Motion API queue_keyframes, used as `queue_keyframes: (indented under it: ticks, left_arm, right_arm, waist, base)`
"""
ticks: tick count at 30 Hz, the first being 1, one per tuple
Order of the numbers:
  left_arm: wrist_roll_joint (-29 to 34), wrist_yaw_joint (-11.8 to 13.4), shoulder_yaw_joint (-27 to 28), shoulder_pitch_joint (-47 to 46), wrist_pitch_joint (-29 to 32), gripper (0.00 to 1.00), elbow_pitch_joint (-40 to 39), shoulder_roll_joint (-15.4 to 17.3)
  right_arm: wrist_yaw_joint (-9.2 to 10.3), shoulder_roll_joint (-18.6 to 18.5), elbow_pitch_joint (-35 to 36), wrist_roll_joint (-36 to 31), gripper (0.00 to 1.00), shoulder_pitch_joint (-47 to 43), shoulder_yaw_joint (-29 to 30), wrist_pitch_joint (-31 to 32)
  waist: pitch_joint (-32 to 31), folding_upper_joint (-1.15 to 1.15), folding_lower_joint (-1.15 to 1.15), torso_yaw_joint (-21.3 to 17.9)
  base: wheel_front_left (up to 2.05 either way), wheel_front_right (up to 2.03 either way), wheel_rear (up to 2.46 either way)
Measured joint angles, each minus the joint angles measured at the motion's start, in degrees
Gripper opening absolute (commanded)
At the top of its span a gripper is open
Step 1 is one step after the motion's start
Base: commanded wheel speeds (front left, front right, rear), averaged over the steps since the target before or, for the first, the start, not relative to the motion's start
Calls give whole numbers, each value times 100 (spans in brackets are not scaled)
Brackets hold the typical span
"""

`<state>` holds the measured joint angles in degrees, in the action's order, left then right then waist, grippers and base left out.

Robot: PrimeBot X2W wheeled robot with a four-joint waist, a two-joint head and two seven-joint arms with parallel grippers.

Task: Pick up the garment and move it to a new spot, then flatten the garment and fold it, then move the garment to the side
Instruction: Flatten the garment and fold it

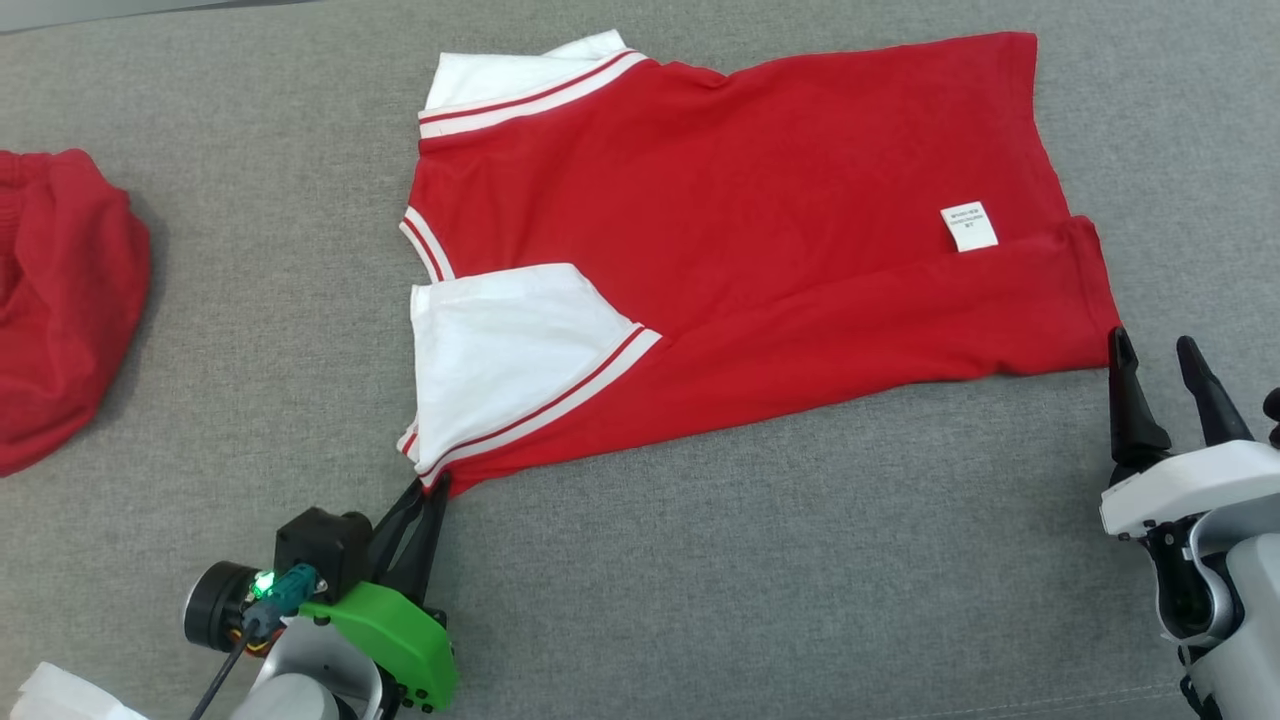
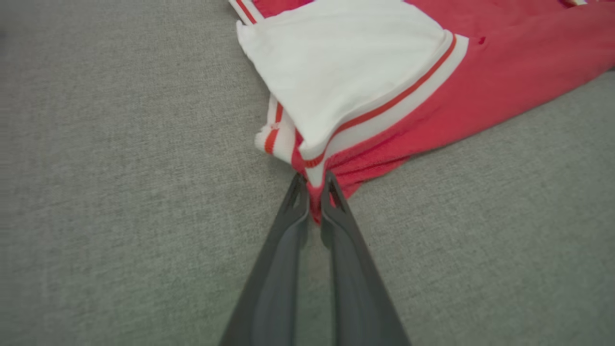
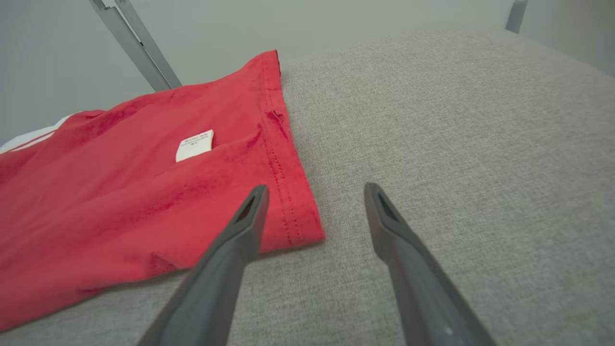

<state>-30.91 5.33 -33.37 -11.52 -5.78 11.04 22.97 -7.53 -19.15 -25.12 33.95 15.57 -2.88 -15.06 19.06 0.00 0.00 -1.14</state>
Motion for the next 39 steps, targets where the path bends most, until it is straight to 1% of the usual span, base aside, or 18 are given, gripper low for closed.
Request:
queue_keyframes:
  ticks: [5, 7, 10, 11, 12, 13, 18, 22, 25, 32, 37, 39]
  left_arm:
    - [13, 76, 9, -1, 115, 0, -197, 113]
    - [23, 81, 3, -15, 129, 0, -259, 126]
    - [31, 92, -18, -64, 169, 0, -313, 142]
    - [36, 92, -19, -78, 169, 0, -319, 145]
    - [38, 91, -25, -88, 169, 0, -319, 147]
    - [44, 77, -40, -89, 170, 0, -314, 149]
    - [48, 40, -88, -75, 178, 0, -325, 178]
    - [-37, 37, -149, 123, 299, 0, -536, 237]
    - [-111, 18, -213, 352, 463, 0, -740, 354]
    - [-294, 85, -334, 928, 873, 0, -1201, 617]
    - [-393, 255, -367, 1211, 1053, 0, -1510, 688]
    - [-413, 301, -382, 1290, 1114, 0, -1583, 719]
  right_arm:
    - [0, -82, -489, 457, 100, 316, -312, 0]
    - [0, -111, -699, 641, 100, 437, -543, 0]
    - [1, -162, -911, 1085, 100, 649, -955, 113]
    - [1, -194, -924, 1191, 77, 704, -1073, 144]
    - [4, -253, -931, 1307, 31, 763, -1227, 169]
    - [5, -330, -931, 1367, 0, 805, -1379, 165]
    - [2, -655, -868, 1688, 0, 782, -1880, 85]
    - [-1, -962, -749, 1935, 0, 505, -2101, 49]
    - [-1, -1172, -633, 2060, 0, 311, -2218, 34]
    - [-2, -1479, -409, 2249, 0, -161, -2301, 25]
    - [-4, -1604, -368, 2250, 0, -609, -2249, 8]
    - [-4, -1595, -354, 2234, 0, -758, -2201, 7]
  waist:
    - [47, 0, 0, 38]
    - [83, 0, 0, 50]
    - [143, 0, 0, 68]
    - [157, 0, 0, 71]
    - [170, 0, 0, 74]
    - [174, 0, 0, 79]
    - [52, 0, 0, 101]
    - [-128, 0, 0, 103]
    - [-270, 0, 0, 103]
    - [-509, 0, 0, 94]
    - [-574, 0, 0, 135]
    - [-590, 0, 0, 155]
  base:
    - [0, 0, 0]
    - [0, 0, 0]
    - [0, 0, 0]
    - [0, 0, 0]
    - [0, 0, 0]
    - [0, 0, 0]
    - [0, 0, 0]
    - [0, 0, 0]
    - [0, 0, 0]
    - [0, 0, 0]
    - [0, 0, 0]
    - [0, 0, 0]
